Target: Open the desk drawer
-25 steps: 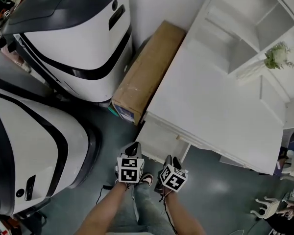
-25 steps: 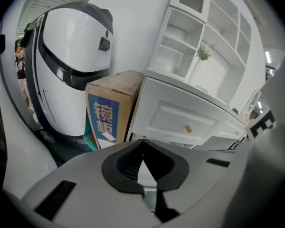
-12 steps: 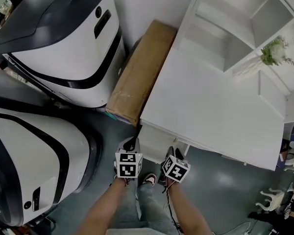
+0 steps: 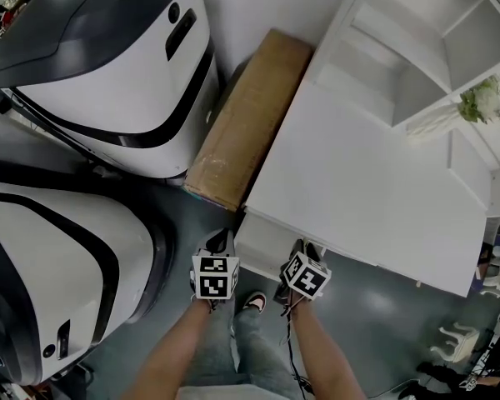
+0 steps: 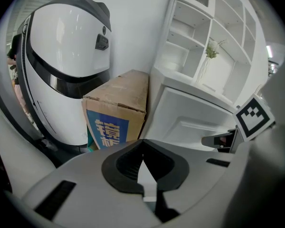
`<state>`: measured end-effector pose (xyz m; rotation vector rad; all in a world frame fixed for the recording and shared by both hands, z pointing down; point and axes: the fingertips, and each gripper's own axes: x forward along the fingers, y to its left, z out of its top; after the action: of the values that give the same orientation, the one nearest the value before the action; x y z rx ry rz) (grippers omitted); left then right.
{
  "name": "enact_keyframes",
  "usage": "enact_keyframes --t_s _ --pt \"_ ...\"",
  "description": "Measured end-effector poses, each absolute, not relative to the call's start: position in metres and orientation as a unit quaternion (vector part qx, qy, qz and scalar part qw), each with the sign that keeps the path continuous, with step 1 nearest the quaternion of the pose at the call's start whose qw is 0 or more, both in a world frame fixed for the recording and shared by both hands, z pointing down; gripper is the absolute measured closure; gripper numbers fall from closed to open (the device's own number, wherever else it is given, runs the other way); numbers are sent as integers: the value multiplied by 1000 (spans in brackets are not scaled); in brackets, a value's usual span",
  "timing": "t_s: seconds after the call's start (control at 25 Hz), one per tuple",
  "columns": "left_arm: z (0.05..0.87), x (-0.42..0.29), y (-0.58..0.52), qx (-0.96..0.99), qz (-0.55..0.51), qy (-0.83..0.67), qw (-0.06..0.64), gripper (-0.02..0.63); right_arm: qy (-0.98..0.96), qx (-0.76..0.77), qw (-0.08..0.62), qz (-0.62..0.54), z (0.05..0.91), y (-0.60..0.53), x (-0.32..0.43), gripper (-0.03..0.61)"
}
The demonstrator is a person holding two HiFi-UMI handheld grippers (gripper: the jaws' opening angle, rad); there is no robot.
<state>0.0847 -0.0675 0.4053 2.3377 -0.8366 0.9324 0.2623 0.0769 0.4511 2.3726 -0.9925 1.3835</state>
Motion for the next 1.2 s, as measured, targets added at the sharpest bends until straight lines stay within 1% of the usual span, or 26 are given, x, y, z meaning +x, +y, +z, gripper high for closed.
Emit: enact_keyframes --t_s 0.12,0.24,0.68,1.2 --pt "406 83 -71 854 341 -307 243 597 -331 809 119 472 451 74 267 457" --pt "407 84 -72 854 341 -308 243 597 -329 807 127 474 451 73 267 485" --pt "409 82 -65 856 342 -300 246 597 -335 798 134 483 451 71 267 492" --pt "411 57 -49 854 341 -305 249 597 -332 801 135 479 450 75 266 499"
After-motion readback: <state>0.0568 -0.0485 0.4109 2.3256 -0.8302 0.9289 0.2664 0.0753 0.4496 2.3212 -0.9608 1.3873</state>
